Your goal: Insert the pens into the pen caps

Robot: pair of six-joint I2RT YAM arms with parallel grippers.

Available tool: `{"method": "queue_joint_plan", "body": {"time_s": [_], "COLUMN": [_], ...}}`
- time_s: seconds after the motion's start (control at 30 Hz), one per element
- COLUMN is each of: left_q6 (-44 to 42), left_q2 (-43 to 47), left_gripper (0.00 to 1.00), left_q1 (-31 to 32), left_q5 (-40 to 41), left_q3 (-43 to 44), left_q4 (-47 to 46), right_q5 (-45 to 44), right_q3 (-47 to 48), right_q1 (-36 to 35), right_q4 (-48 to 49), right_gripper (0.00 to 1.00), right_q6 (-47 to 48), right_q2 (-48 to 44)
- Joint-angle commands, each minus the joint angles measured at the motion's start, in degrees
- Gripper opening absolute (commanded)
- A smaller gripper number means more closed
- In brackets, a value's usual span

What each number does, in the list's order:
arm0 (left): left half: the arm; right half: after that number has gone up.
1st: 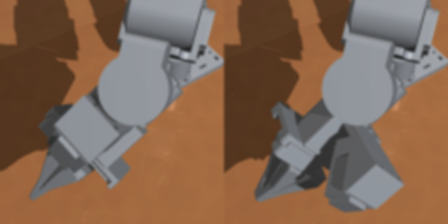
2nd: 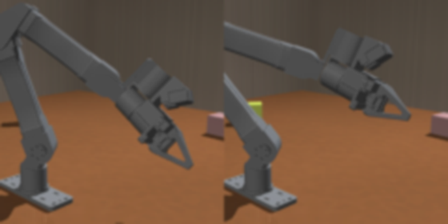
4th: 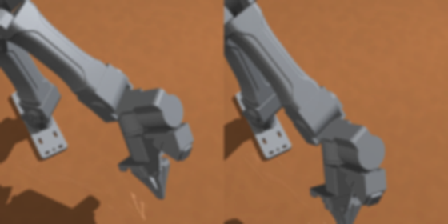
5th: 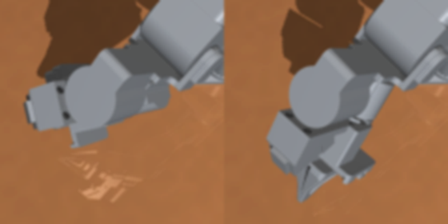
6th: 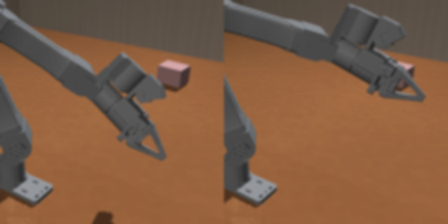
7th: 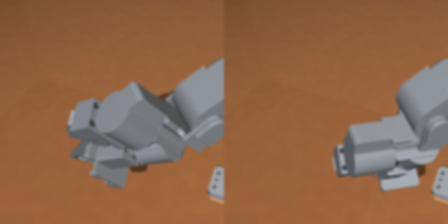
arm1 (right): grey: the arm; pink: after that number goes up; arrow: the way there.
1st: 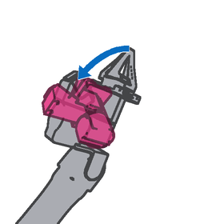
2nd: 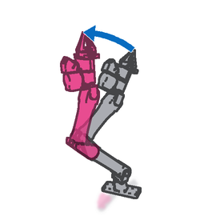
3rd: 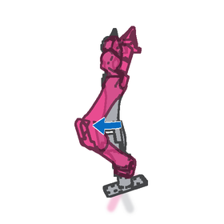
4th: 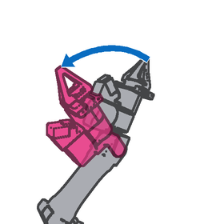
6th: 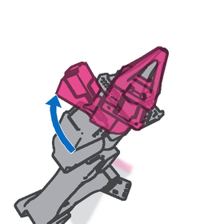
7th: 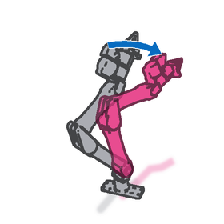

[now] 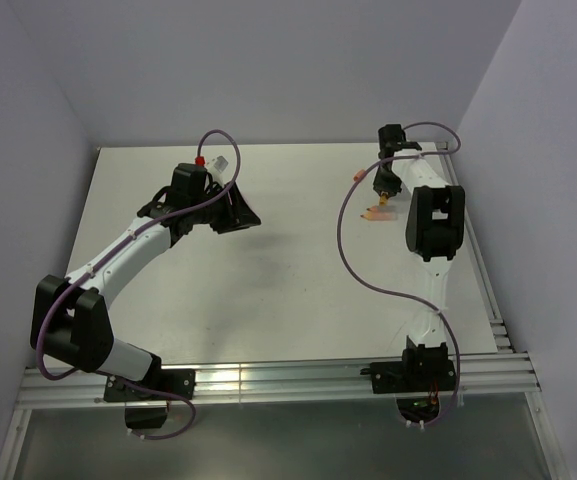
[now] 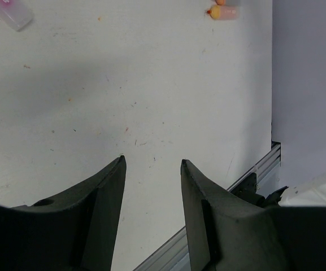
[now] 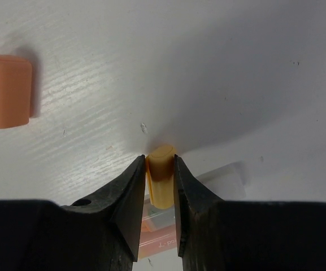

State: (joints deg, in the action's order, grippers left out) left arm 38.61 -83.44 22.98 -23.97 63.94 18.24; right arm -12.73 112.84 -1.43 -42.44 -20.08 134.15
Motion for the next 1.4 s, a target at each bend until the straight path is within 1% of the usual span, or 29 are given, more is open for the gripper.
{"method": "queue_joint_plan", "body": {"time_s": [0.0, 0.03, 0.1, 0.13, 0.17, 0.23, 0.33, 0.5, 0.63, 0.7, 0.73, 0.77, 0.9, 1.0, 1.1, 1.2, 1.23, 1.37], "left_q6": [-0.38, -0.46, -0.38, -0.29, -0.29, -0.20, -0.20, -0.29, -0.29, -0.29, -0.20, -0.20, -0.20, -0.11, -0.11, -0.11, -0.11, -0.12], "left_q2": [1.26, 1.35, 1.26, 1.26, 1.44, 1.52, 1.61, 1.96, 2.05, 2.05, 2.14, 2.14, 2.40, 2.49, 2.67, 2.84, 2.84, 2.84], "left_gripper": [0.49, 0.49, 0.49, 0.49, 0.49, 0.49, 0.49, 0.49, 0.49, 0.49, 0.49, 0.49, 0.49, 0.49, 0.49, 0.49, 0.49, 0.49], "left_q1": [0.31, 0.31, 0.31, 0.31, 0.31, 0.31, 0.31, 0.31, 0.31, 0.31, 0.31, 0.31, 0.31, 0.22, 0.31, 0.31, 0.31, 0.31], "left_q5": [-0.56, -0.56, -0.56, -0.90, -0.91, -1.08, -1.17, -0.99, -0.91, -0.99, -0.99, -1.08, -1.17, -1.34, -1.35, -1.35, -1.35, -1.52], "left_q3": [-0.31, -0.22, -0.22, -0.31, -0.40, -0.49, -0.66, -0.49, -0.66, -0.66, -0.66, -0.66, -0.75, -0.92, -1.01, -1.19, -1.19, -1.10], "left_q4": [-1.63, -1.63, -1.54, -1.80, -1.80, -1.98, -2.16, -2.07, -2.07, -2.15, -2.16, -2.16, -2.15, -2.33, -2.33, -2.42, -2.42, -2.42], "right_q5": [3.05, 3.85, 5.08, 5.09, 4.65, 3.77, 4.03, 0.96, 0.08, 0.08, 0.08, 0.08, 0.87, 2.52, 4.64, 5.61, 5.96, 6.40], "right_q3": [-3.92, -5.24, -9.36, -10.87, -12.28, -16.23, -18.35, -18.09, -20.28, -21.34, -22.04, -24.05, -28.80, -31.71, -34.08, -35.14, -35.32, -35.93], "right_q1": [-0.50, -0.50, -0.94, -1.03, -1.12, -1.21, -1.47, -2.35, -2.52, -2.79, -3.05, -3.31, -3.93, -3.84, -3.84, -3.84, -3.93, -3.93], "right_q4": [-4.77, -4.41, -3.01, -2.05, -0.12, 2.52, 5.95, 6.57, 7.72, 6.84, 6.67, 6.75, 7.37, 7.98, 9.12, 9.74, 10.35, 11.06], "right_gripper": [0.15, 0.15, 0.22, 0.28, 0.40, 0.49, 0.56, 0.57, 0.57, 0.55, 0.54, 0.49, 0.49, 0.49, 0.50, 0.54, 0.58, 0.60], "right_q6": [-1.19, -1.28, -2.16, -2.42, -2.86, -3.57, -3.39, -3.39, -3.57, -3.48, -3.48, -3.39, -2.60, -1.55, -0.76, 0.39, 0.56, 1.70], "right_q2": [-2.48, -4.05, -5.64, -6.61, -8.62, -11.78, -14.69, -17.51, -21.81, -23.05, -24.36, -25.15, -27.88, -28.06, -28.41, -28.15, -28.24, -28.33]}}
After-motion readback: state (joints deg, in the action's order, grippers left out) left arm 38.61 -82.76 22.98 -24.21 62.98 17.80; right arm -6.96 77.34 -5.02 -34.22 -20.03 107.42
